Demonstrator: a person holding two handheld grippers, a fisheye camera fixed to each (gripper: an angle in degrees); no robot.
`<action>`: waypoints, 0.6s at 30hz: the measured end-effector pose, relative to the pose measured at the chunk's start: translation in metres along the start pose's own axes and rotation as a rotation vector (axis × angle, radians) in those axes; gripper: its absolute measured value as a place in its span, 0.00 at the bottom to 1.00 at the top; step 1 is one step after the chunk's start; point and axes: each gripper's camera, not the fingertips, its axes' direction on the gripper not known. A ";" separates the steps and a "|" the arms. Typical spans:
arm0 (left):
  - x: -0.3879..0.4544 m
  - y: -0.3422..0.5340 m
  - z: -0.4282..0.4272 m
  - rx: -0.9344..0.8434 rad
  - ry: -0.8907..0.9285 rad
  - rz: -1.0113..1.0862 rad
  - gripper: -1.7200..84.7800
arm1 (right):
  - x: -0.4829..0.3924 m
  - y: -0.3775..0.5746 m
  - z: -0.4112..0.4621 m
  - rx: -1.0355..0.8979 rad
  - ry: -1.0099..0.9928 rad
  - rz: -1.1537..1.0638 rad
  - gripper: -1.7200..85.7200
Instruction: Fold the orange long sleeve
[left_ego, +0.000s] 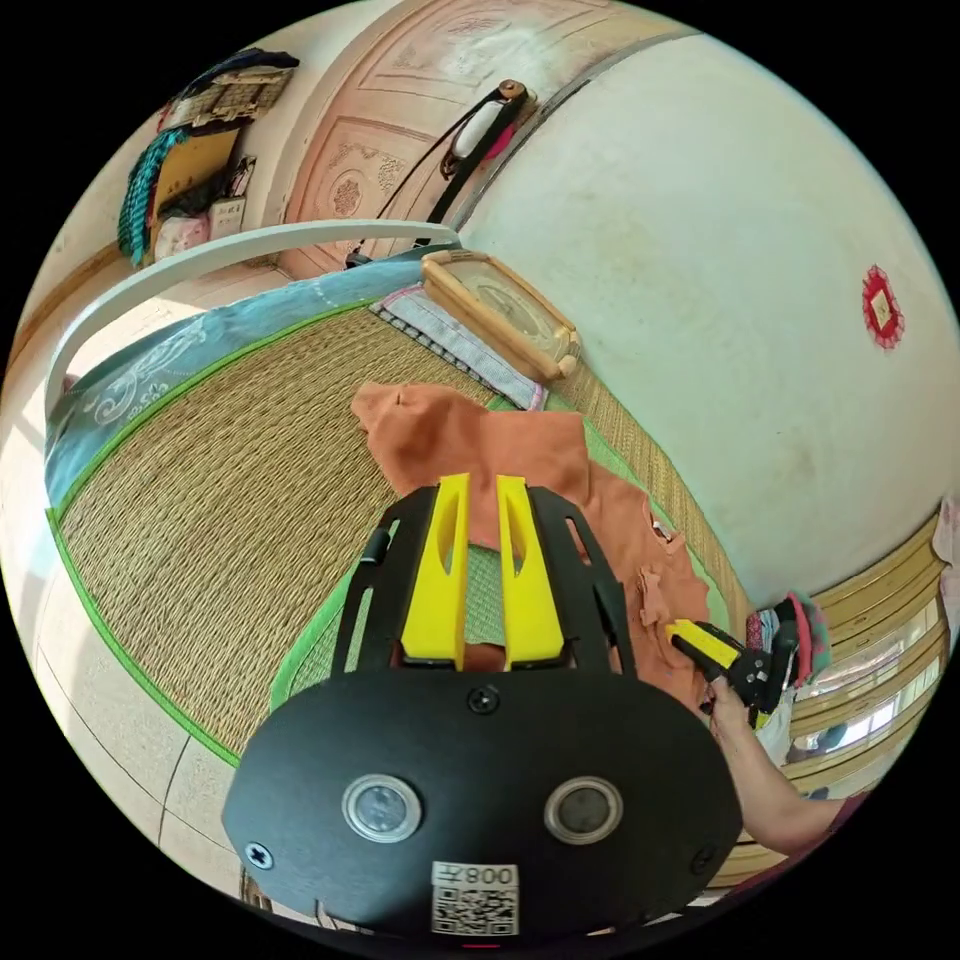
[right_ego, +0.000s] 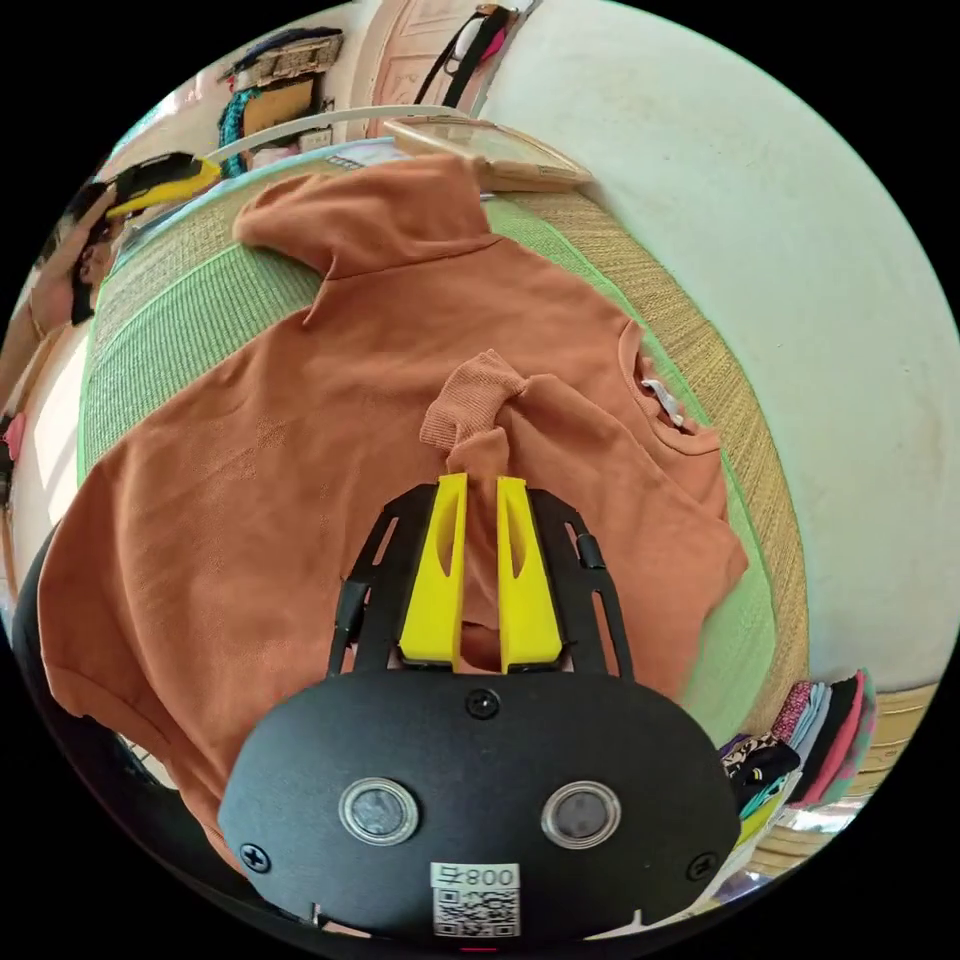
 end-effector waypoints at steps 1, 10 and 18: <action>0.002 0.005 0.003 -0.015 0.020 0.016 0.09 | 0.037 0.010 -0.021 0.035 0.033 0.094 0.05; 0.067 0.040 0.077 -0.250 0.116 0.319 0.11 | 0.262 0.208 -0.075 0.034 0.137 1.051 0.05; 0.142 0.025 0.167 -0.333 -0.084 0.590 0.09 | 0.156 0.183 -0.008 0.033 -0.017 0.917 0.03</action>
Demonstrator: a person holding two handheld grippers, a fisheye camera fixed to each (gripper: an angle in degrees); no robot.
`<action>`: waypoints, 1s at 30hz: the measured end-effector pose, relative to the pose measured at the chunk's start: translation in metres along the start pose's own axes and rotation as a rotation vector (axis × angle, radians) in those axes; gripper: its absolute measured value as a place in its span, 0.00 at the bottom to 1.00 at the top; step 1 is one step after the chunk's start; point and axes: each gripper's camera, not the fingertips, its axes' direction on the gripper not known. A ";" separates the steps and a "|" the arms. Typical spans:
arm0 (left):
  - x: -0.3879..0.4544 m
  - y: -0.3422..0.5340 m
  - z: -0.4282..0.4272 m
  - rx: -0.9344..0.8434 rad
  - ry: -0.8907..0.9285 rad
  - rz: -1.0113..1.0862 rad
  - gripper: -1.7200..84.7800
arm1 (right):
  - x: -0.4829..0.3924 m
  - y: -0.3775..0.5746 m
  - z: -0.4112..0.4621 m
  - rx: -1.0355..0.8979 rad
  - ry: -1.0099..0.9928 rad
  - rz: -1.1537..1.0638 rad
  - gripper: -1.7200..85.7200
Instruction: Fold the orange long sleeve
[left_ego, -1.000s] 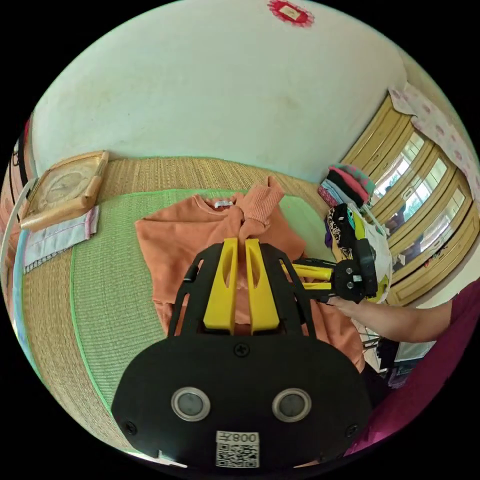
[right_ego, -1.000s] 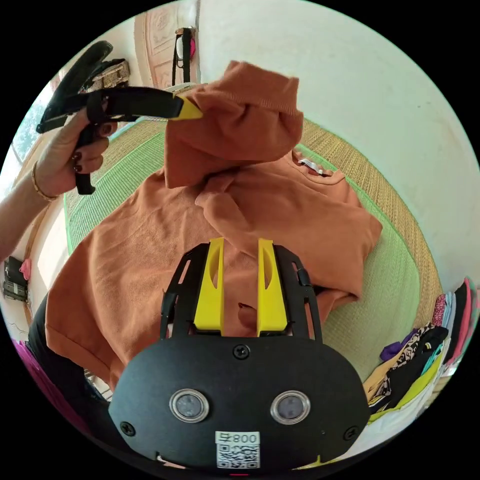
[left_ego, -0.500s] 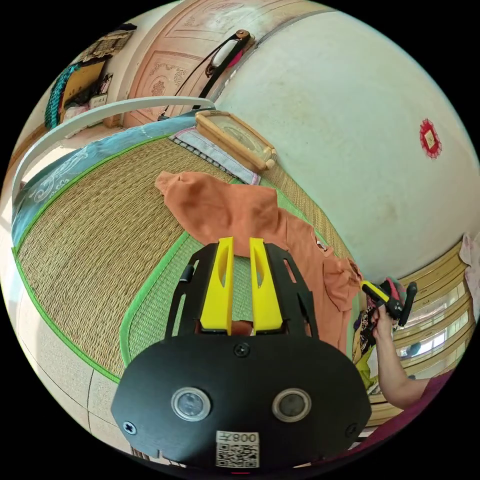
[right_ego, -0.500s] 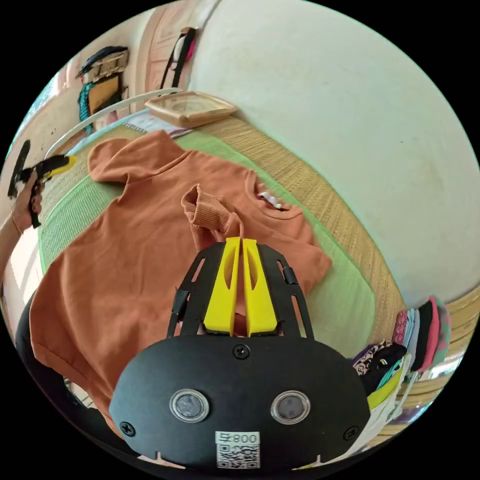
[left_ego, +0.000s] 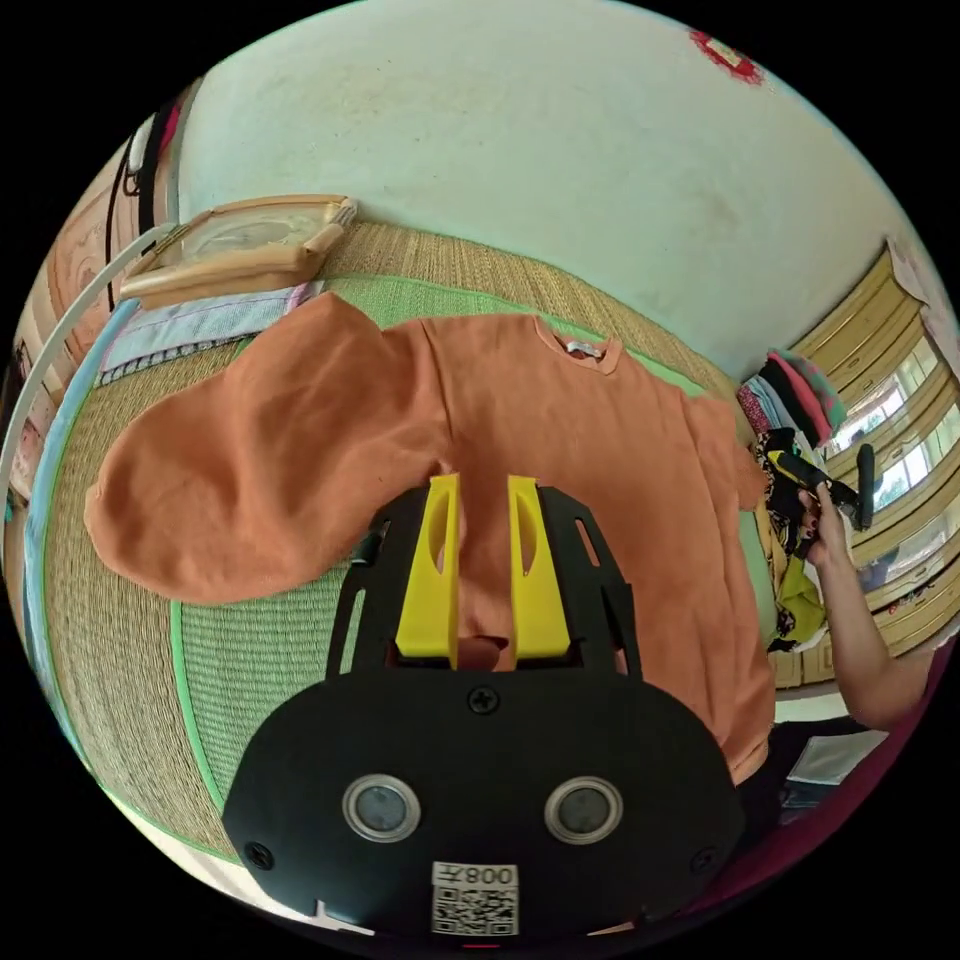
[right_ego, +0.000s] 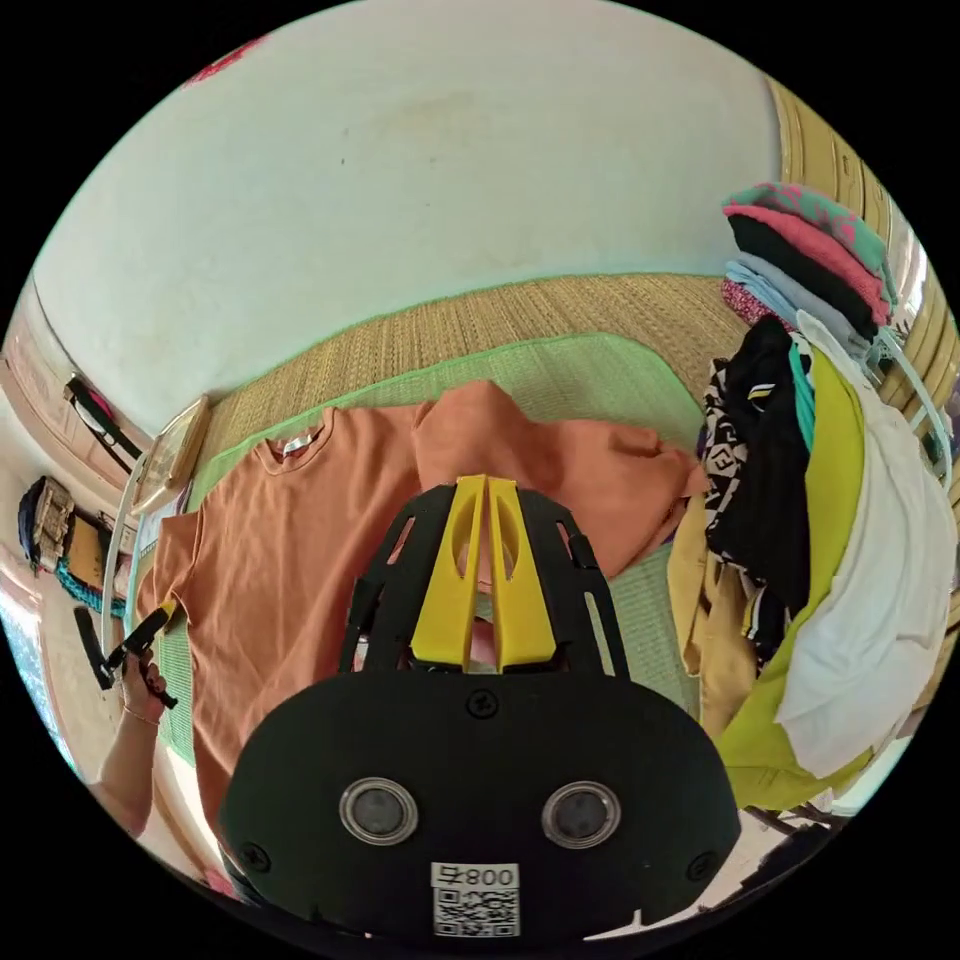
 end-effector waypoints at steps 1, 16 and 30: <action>0.002 -0.005 0.007 -0.015 -0.035 0.005 0.09 | -0.019 -0.001 0.021 -0.032 0.031 -0.062 0.02; -0.033 -0.052 0.057 0.019 -0.149 -0.053 0.02 | -0.007 -0.068 0.141 -0.183 0.112 -0.243 0.01; -0.028 0.157 -0.028 -0.239 0.179 -0.160 0.15 | 0.064 0.097 0.023 -0.262 -0.061 -0.265 0.03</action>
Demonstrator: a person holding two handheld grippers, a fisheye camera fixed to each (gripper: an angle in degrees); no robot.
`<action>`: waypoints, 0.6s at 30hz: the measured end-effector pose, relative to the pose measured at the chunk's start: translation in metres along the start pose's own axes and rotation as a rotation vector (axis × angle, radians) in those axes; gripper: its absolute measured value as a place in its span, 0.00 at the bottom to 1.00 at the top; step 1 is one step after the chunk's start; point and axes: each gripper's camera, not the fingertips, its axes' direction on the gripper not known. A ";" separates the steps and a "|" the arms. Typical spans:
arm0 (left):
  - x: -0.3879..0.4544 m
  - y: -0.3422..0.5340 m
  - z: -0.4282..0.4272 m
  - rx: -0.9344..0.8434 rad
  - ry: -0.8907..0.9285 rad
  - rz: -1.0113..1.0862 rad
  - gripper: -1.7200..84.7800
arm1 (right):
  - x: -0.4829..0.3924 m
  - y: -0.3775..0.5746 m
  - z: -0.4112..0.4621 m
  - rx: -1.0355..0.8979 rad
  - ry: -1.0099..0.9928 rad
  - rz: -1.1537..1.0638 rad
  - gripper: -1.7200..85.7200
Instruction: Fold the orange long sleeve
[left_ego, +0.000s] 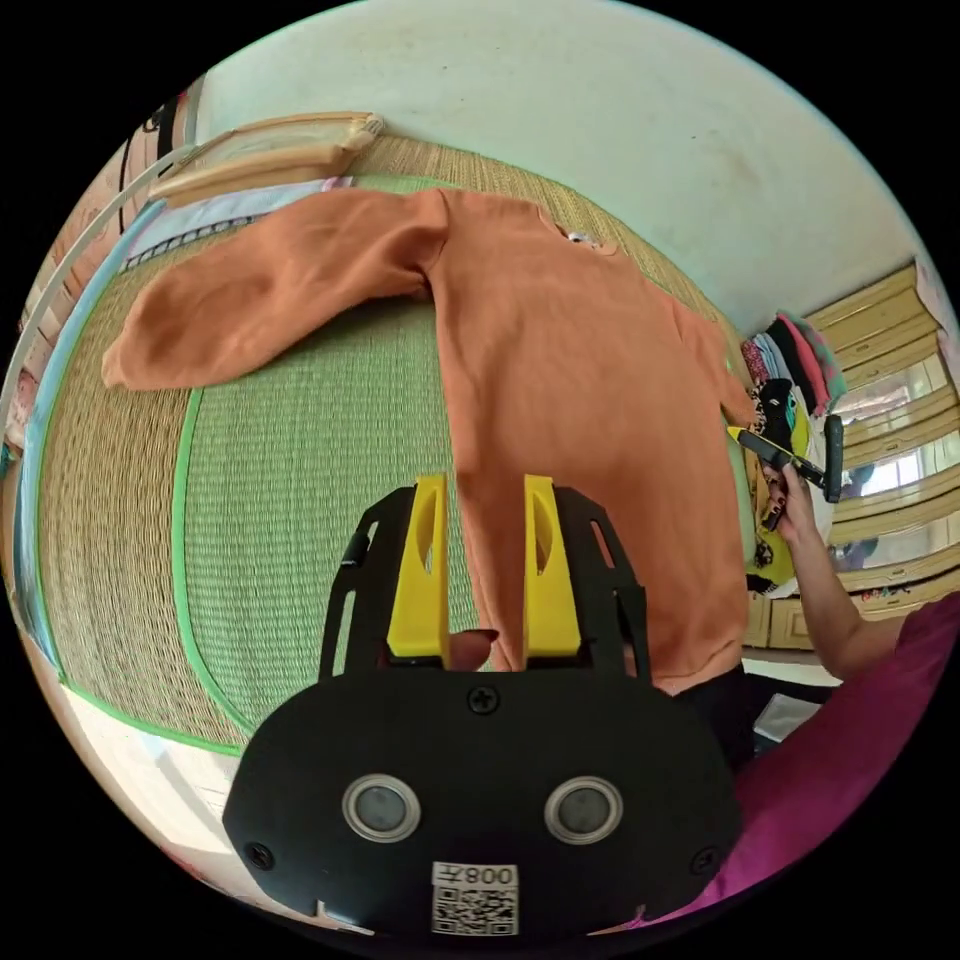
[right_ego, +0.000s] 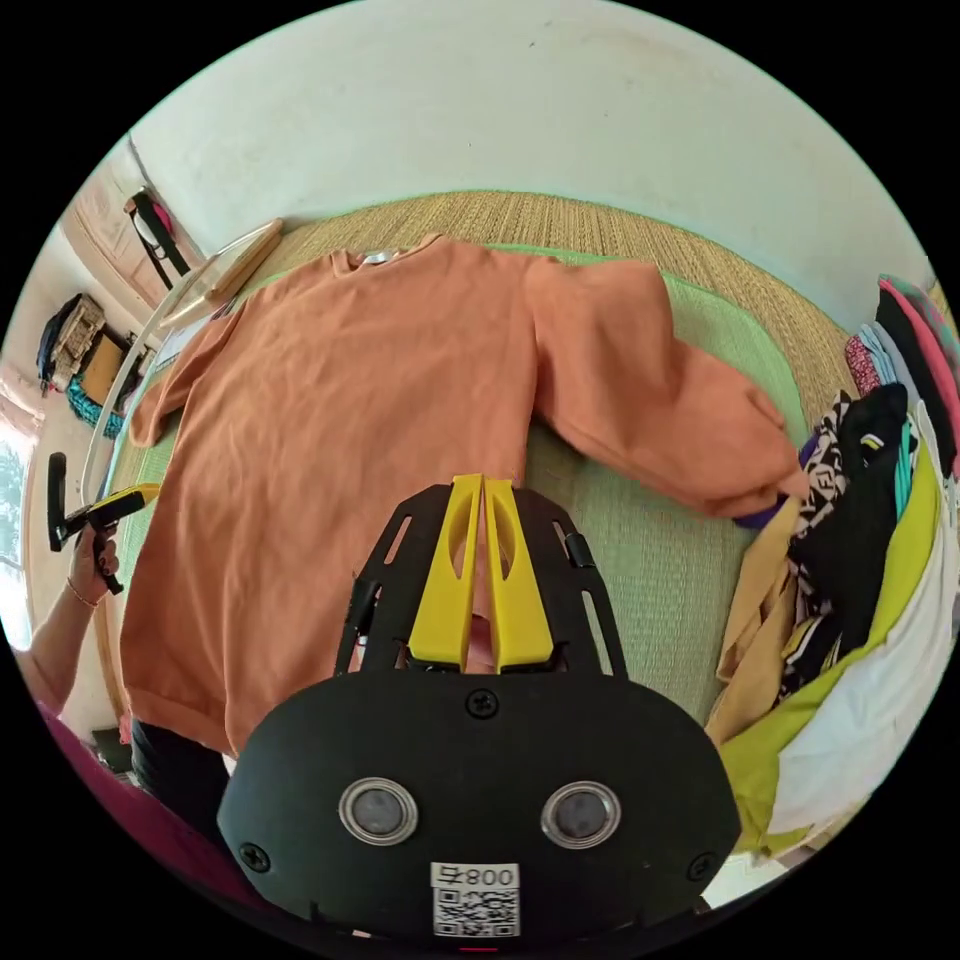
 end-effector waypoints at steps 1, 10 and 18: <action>-0.003 0.011 -0.002 -0.006 0.012 -0.021 0.15 | 0.006 0.026 -0.005 -0.026 -0.006 0.037 0.03; -0.022 0.085 -0.011 -0.033 0.155 -0.168 0.15 | 0.064 0.140 -0.019 -0.149 -0.129 0.290 0.10; -0.013 0.098 -0.009 -0.060 0.288 -0.140 0.05 | 0.091 0.166 -0.007 -0.187 -0.241 0.354 0.06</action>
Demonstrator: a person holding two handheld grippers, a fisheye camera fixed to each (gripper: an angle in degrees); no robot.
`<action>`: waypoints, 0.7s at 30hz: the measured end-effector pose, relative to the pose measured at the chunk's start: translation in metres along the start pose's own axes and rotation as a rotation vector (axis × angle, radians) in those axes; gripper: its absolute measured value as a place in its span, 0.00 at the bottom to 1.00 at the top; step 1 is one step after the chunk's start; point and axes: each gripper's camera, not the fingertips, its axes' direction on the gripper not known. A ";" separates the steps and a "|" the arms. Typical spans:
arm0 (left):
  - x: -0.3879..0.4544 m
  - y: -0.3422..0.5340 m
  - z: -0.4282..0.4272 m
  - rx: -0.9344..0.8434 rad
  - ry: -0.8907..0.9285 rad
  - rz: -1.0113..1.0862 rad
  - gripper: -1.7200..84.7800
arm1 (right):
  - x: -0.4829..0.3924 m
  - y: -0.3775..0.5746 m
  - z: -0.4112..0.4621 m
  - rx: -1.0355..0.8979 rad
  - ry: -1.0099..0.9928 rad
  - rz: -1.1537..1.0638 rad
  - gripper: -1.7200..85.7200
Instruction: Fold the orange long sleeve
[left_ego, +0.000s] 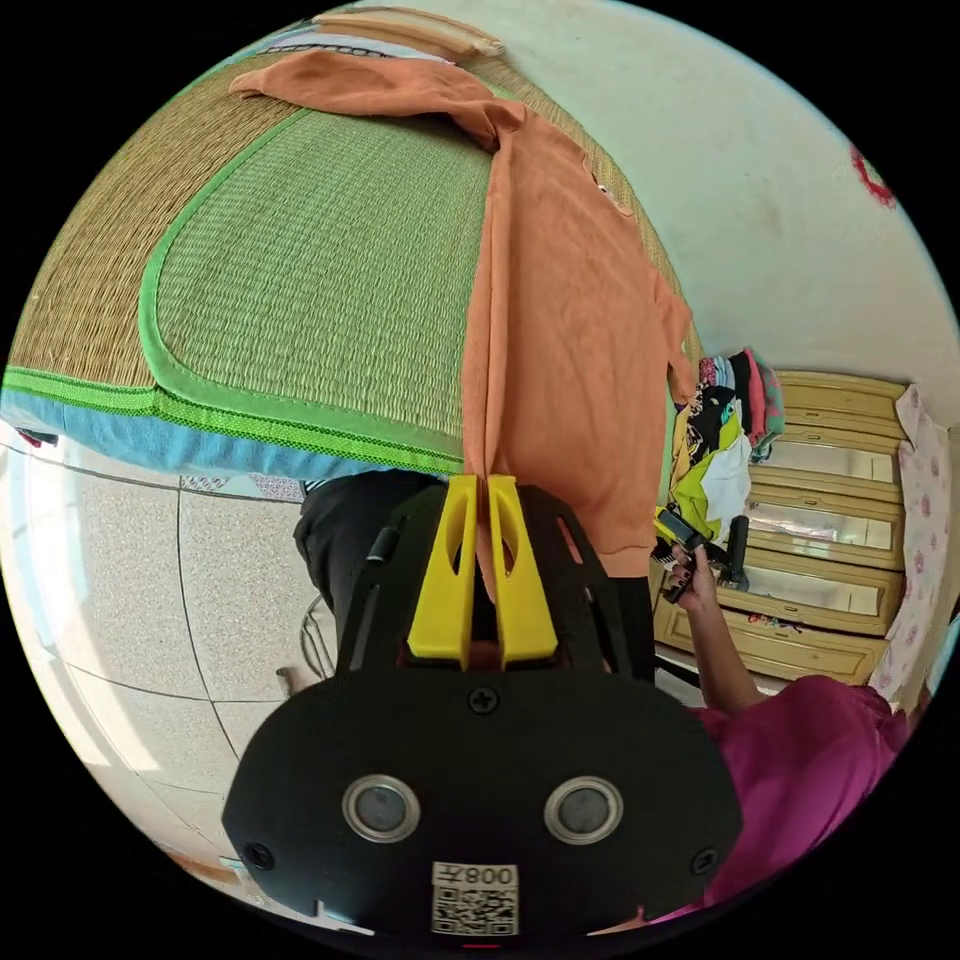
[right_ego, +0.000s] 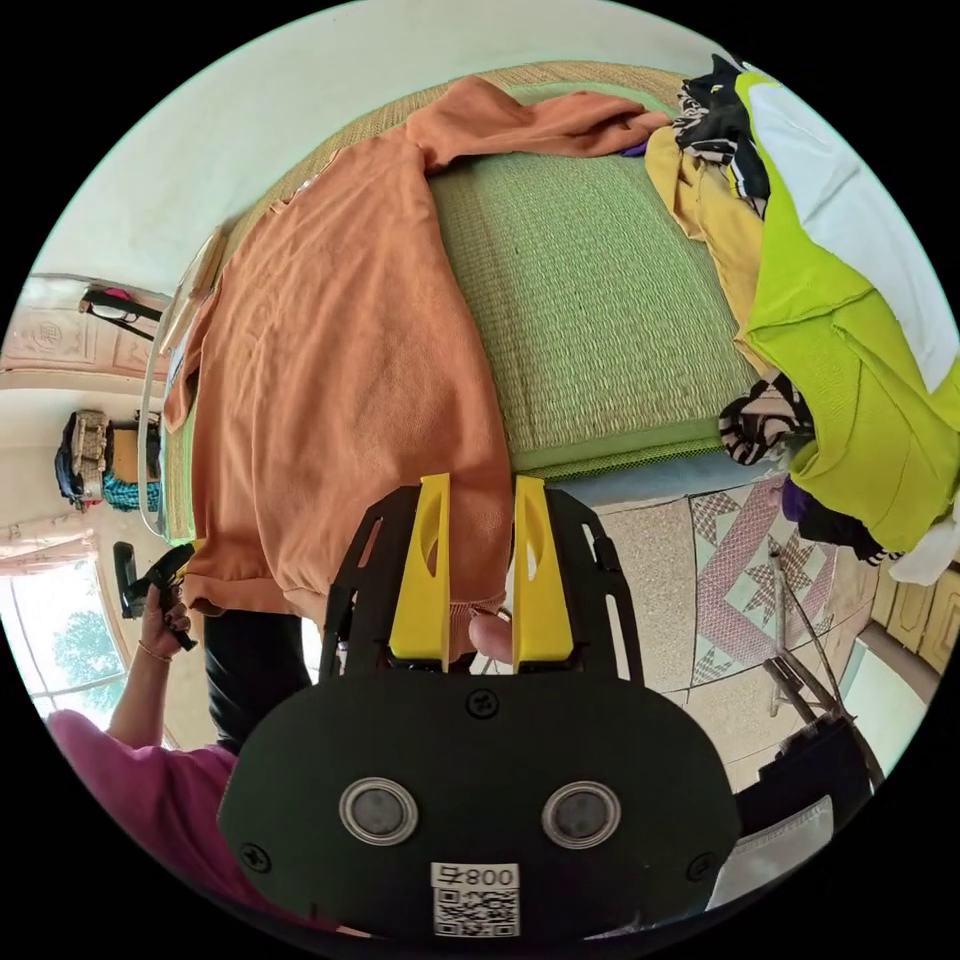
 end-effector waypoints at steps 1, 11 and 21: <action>0.003 0.001 -0.004 0.007 0.005 0.012 0.05 | 0.003 -0.001 -0.003 -0.013 -0.045 -0.016 0.05; 0.003 0.055 -0.043 0.065 0.010 0.030 0.05 | 0.024 0.042 -0.043 -0.022 -0.132 -0.107 0.06; 0.042 0.002 -0.050 0.201 -0.220 0.104 0.06 | 0.058 0.020 -0.063 0.132 -0.070 0.095 0.03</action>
